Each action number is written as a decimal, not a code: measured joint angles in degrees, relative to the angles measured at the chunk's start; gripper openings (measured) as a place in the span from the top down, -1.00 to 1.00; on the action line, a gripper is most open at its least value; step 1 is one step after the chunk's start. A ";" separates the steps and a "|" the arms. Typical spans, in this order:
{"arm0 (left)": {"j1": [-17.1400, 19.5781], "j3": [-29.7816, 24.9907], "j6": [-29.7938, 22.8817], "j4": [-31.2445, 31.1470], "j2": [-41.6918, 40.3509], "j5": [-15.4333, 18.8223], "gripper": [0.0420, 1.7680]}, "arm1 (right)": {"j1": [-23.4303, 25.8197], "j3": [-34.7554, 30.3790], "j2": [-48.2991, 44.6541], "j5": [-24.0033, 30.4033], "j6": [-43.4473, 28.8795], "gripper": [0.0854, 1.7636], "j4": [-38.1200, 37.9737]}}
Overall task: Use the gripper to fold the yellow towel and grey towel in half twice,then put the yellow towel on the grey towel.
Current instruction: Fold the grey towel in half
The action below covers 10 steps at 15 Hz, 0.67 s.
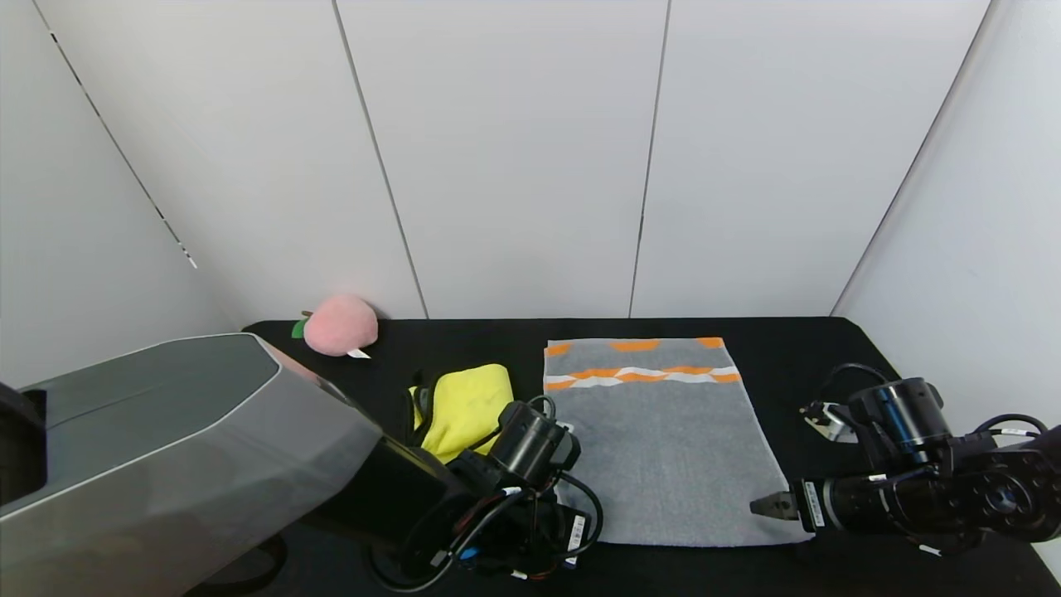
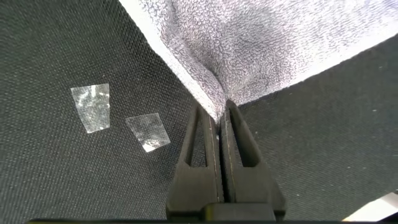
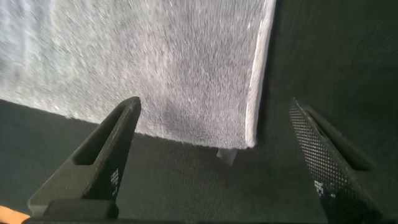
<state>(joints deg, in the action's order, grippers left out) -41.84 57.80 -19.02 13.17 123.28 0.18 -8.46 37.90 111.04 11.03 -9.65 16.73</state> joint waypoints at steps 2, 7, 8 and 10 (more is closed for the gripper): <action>0.00 -0.09 -0.05 -0.01 -0.38 0.00 0.90 | -0.38 -0.30 0.59 -0.04 -0.39 -0.94 0.07; 0.00 0.05 -0.05 0.07 -0.66 0.00 0.90 | -1.68 -0.72 1.41 -0.09 -1.95 -0.76 0.57; 0.00 0.05 -0.05 0.05 -0.68 0.00 0.90 | -1.93 -0.85 1.52 -0.01 -2.11 -0.56 0.90; 0.05 -0.05 -0.05 0.05 -0.68 0.00 0.90 | -2.32 -1.17 1.68 0.07 -2.13 -0.20 1.45</action>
<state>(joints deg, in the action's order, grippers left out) -41.79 57.75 -19.07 13.21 122.60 0.18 -10.78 36.73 112.73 11.11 -11.79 18.18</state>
